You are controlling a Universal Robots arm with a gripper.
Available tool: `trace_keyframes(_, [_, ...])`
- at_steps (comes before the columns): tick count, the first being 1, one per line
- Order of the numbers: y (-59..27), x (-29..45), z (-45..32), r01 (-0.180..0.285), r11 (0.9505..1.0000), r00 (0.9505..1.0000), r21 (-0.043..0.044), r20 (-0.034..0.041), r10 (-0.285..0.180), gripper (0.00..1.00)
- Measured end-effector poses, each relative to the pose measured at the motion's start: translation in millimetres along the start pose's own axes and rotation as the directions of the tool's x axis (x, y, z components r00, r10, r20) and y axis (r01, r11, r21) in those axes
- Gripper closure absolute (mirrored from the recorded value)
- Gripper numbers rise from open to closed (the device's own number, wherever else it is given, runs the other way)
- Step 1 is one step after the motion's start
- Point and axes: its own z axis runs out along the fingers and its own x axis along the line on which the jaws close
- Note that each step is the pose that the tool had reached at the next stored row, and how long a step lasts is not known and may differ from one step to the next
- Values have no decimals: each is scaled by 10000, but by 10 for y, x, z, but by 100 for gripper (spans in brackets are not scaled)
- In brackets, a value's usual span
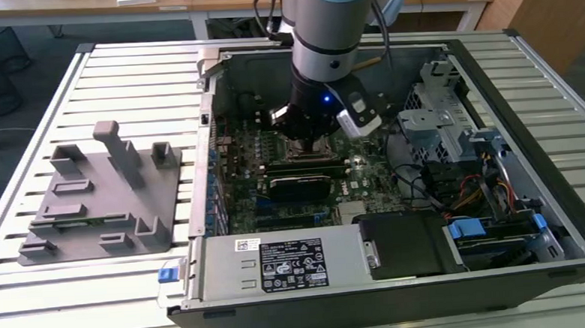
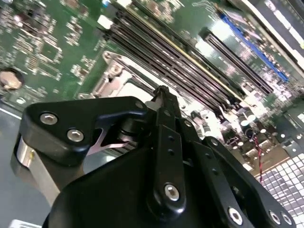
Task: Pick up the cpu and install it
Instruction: 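Install the second cpu locking lever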
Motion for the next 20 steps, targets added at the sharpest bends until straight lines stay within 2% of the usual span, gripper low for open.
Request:
trace_keyframes(2, [-2,23,14,0,10000,10000,0,-2,0,89])
trace_keyframes(5, [-26,28,17,5,10000,10000,-69,6,-5,89])
trace_keyframes(11, [-75,110,18,16,9995,10000,-323,32,-15,89])
trace_keyframes(14, [-83,119,31,20,9994,10000,-356,36,-18,89])
trace_keyframes(20, [-92,135,108,14,9994,10000,-357,13,-13,89])
